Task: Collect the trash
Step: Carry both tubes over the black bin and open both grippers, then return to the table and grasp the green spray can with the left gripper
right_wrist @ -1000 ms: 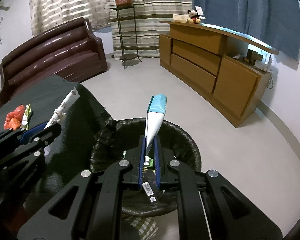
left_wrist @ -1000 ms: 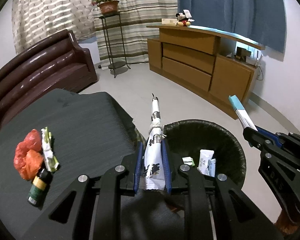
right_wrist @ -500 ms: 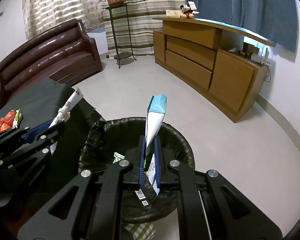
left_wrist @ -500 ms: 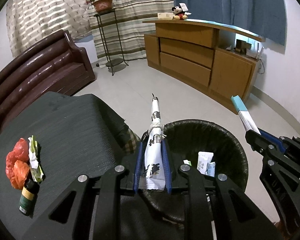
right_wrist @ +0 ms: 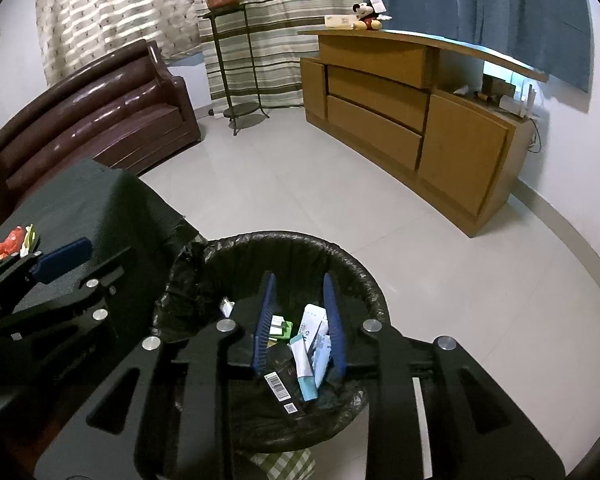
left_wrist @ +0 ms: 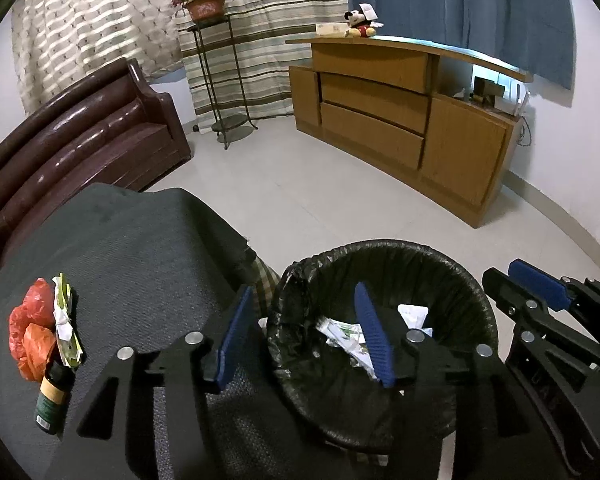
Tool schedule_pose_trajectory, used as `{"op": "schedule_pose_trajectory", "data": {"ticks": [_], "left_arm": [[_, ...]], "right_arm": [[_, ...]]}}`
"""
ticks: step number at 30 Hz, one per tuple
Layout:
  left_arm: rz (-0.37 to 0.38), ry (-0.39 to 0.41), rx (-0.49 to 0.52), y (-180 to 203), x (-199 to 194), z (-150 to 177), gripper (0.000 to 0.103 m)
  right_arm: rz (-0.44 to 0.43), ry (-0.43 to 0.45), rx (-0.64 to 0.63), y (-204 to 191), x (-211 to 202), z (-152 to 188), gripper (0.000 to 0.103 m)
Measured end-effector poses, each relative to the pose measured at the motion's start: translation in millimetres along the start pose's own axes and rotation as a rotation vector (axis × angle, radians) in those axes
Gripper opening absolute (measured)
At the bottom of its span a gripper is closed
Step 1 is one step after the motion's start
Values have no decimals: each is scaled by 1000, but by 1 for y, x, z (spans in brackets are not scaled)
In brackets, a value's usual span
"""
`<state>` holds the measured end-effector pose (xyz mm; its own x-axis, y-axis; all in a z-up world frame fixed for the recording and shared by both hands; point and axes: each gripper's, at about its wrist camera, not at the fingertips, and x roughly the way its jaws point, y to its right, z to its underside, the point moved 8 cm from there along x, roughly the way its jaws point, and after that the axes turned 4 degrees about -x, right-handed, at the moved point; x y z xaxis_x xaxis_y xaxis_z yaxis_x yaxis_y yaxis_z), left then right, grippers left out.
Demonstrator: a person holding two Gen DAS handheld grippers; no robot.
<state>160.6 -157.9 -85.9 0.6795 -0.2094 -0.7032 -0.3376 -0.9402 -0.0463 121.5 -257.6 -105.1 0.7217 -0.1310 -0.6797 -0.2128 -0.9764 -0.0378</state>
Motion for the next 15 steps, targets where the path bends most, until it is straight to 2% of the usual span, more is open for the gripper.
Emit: {"op": "schedule_pose_trajectory", "data": {"ticks": [3,10,15], "left_arm": [[2,1,-9,-2,-3,0,56],[1,8,-33,-17,-18,5,56],[-26,3,-49,-39,-28,15,56]], "right_arm": [[1,4,7,-1,-2,-1,35],[-28,-5,-6,-10,-5,-1,36],[-60,-11,-44,-38,-7,-1,36]]}}
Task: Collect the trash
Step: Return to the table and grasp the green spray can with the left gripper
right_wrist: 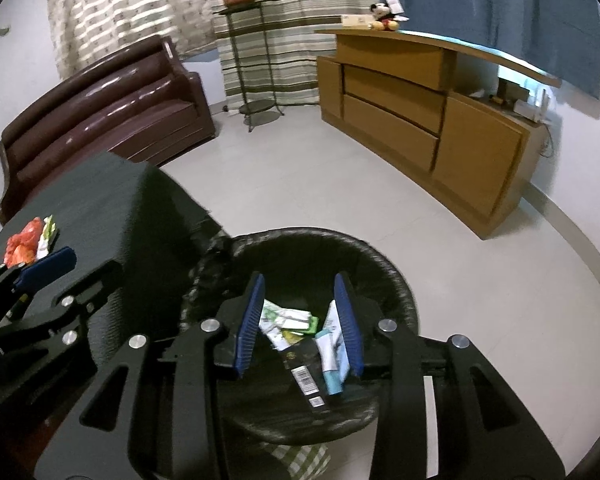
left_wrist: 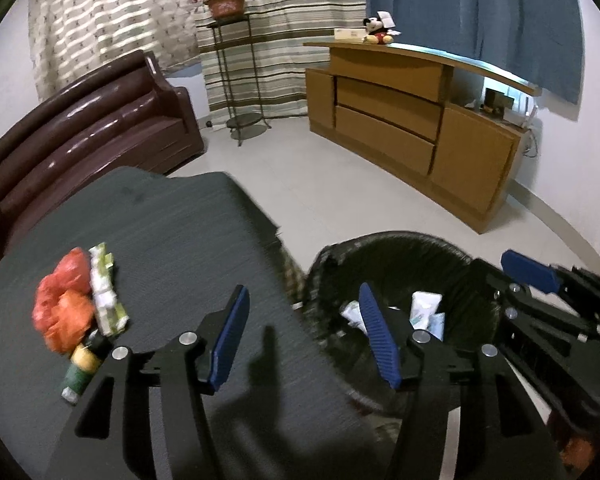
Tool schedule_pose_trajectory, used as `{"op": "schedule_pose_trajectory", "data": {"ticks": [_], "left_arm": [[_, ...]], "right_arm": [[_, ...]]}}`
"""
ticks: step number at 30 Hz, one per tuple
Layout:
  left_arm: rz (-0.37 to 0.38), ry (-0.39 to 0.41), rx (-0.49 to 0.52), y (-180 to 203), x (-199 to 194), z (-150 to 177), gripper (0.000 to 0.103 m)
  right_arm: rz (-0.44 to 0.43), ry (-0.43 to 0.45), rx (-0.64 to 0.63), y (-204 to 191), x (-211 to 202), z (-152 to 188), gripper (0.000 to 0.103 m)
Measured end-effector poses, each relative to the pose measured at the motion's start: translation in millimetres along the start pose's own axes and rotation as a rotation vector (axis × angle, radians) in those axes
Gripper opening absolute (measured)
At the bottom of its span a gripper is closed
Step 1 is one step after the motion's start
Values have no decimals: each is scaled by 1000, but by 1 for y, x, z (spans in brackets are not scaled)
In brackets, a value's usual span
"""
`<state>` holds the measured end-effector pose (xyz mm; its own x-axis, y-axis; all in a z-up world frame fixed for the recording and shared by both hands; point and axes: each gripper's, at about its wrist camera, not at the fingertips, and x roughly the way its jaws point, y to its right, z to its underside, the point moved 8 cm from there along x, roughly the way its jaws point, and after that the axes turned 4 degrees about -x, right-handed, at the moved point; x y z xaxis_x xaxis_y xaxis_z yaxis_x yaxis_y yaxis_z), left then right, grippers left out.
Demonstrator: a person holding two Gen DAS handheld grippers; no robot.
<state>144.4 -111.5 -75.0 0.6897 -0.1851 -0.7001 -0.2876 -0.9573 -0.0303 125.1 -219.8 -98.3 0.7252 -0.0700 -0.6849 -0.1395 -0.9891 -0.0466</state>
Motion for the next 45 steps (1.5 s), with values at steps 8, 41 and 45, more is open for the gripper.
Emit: {"op": "schedule_pose_trajectory", "data": {"ticks": [8,41,45], "left_arm": [[-84,1,-47,-56,-19,18,56],[-108,-127,-200,-159,-2,50,40],[-99,-125,-182,-155,-3,50,26]], "right_arm": [[-67,-7,-68,-53,-3,0,36],[-209,-77,-227,-178,13,0,37],[-215,-87,-228,-179,15,1,37]]}}
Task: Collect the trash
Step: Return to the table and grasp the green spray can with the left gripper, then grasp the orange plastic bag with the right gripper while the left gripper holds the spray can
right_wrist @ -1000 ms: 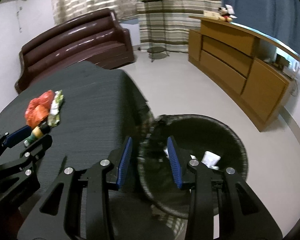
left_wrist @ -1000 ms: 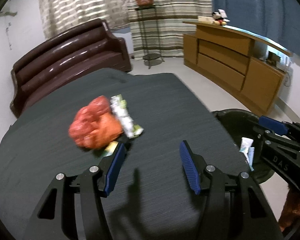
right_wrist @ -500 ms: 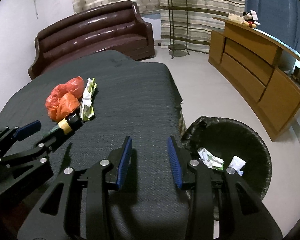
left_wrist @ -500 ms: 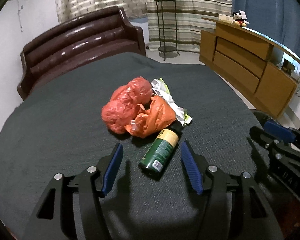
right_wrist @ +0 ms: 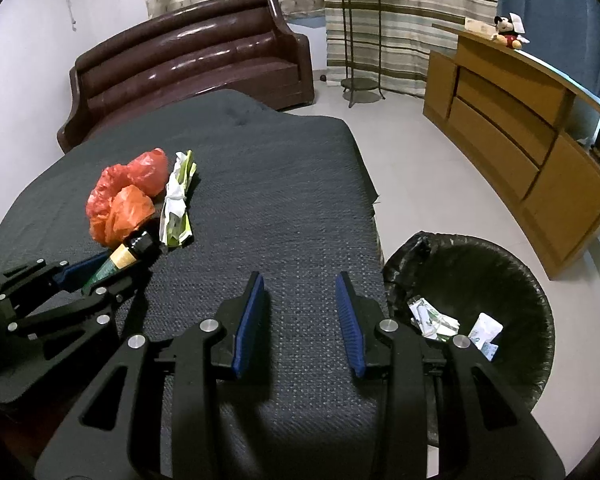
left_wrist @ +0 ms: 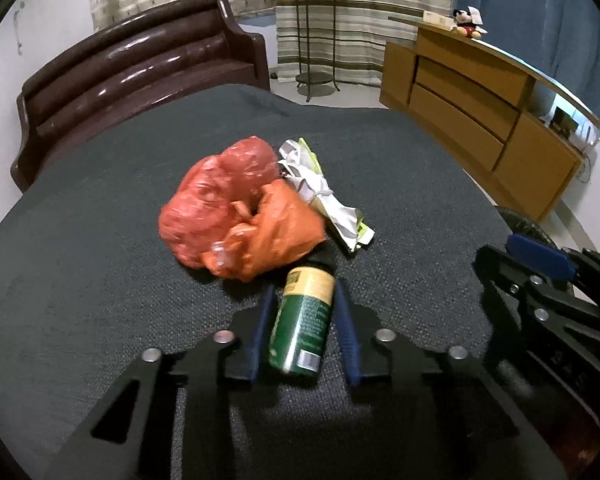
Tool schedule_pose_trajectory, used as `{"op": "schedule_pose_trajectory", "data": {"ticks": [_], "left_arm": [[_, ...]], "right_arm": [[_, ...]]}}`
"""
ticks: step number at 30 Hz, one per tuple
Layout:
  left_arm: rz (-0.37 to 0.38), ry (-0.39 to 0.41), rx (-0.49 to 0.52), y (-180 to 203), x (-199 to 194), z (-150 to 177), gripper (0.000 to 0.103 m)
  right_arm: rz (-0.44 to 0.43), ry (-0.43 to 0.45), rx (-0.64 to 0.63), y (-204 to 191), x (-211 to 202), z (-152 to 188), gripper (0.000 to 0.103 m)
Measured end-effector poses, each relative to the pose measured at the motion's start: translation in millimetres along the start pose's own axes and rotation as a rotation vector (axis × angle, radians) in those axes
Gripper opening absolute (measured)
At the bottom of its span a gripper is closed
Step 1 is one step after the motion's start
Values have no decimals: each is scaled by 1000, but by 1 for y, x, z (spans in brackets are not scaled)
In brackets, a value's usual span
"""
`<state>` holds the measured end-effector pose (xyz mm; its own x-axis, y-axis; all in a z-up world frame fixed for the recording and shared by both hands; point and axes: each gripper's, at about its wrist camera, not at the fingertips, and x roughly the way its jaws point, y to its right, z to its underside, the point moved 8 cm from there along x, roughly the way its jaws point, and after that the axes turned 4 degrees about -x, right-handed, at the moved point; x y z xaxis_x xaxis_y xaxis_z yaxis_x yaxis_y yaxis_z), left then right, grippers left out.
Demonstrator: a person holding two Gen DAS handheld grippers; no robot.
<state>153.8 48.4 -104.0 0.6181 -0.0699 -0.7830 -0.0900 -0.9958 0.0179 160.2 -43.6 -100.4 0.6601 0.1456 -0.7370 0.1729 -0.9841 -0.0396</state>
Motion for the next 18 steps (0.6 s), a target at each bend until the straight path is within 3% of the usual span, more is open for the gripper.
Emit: {"op": "schedule_pose_trajectory", "data": {"ticks": [10,18], "left_arm": [[45,23,27,3,-20,12,25],[35,46,-1,-21,-44,22,25]], "right_arm": [[7,0,-15,-5,2,0,37],[-2,1,-41,-23,1,1,36]]}}
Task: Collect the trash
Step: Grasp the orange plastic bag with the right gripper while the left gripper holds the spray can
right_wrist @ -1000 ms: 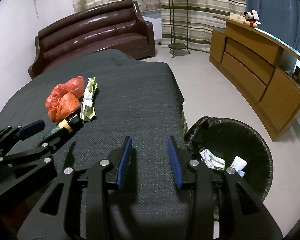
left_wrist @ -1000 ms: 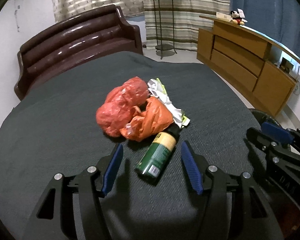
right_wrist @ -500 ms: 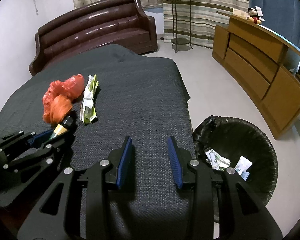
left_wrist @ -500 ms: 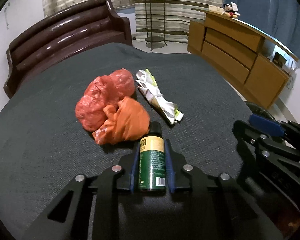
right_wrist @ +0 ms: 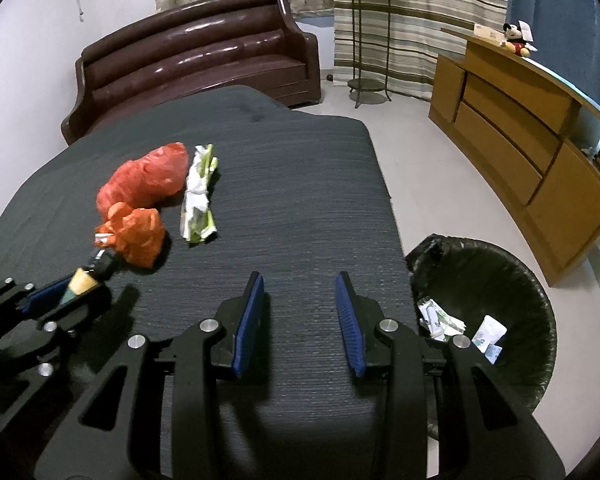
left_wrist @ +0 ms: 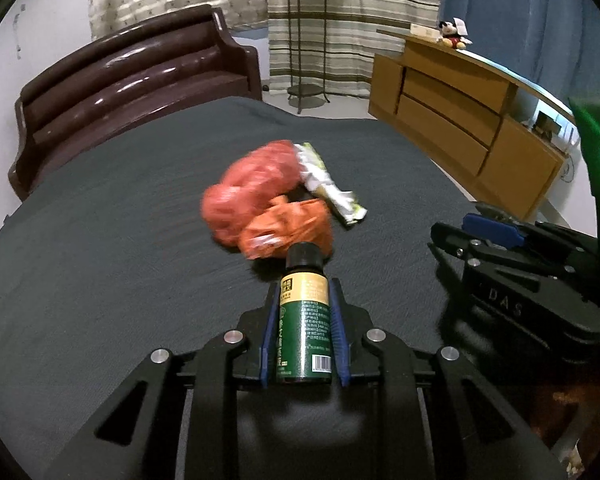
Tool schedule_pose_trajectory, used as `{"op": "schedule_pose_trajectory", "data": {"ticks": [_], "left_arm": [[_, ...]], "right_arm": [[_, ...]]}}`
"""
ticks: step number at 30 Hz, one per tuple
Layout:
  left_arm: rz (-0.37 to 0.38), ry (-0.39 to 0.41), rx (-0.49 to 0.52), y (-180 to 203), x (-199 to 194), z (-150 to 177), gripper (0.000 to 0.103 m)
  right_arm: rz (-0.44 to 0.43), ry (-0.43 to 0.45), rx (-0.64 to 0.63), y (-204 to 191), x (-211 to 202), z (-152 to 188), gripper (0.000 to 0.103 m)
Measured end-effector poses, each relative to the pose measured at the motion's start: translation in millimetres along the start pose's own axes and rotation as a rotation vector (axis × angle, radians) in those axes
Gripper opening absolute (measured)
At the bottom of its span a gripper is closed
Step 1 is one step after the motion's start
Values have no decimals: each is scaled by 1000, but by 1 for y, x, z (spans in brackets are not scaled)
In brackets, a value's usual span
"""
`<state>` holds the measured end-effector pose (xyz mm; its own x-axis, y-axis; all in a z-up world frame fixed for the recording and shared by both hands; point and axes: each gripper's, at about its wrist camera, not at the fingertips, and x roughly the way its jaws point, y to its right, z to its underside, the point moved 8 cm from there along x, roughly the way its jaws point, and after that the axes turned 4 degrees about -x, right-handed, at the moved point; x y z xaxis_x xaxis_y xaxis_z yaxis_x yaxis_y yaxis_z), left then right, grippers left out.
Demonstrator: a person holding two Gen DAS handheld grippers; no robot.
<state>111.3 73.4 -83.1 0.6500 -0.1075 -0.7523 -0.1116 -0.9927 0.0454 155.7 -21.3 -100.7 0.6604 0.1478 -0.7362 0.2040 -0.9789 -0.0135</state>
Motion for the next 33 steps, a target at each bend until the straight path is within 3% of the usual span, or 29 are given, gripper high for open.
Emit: {"op": "schedule_pose_trajectory", "data": {"ticks": [14,16,25,33], "left_arm": [[-153,40,-121,-93,-11,3,25],[-183,49,-141,-110,-11,0,25],[-259,66,-248,-170,-9,-10,25],[-262,66,-281,-179,-9,-7,25]], "right_arm": [[-47,11,-72,-58,-3,-13,38],[-52,17,-78,-65,-3,-16,50],[-73,28,-127,-103,1,-28,56],[-85,0,-135,-123,17,-35,58]]}}
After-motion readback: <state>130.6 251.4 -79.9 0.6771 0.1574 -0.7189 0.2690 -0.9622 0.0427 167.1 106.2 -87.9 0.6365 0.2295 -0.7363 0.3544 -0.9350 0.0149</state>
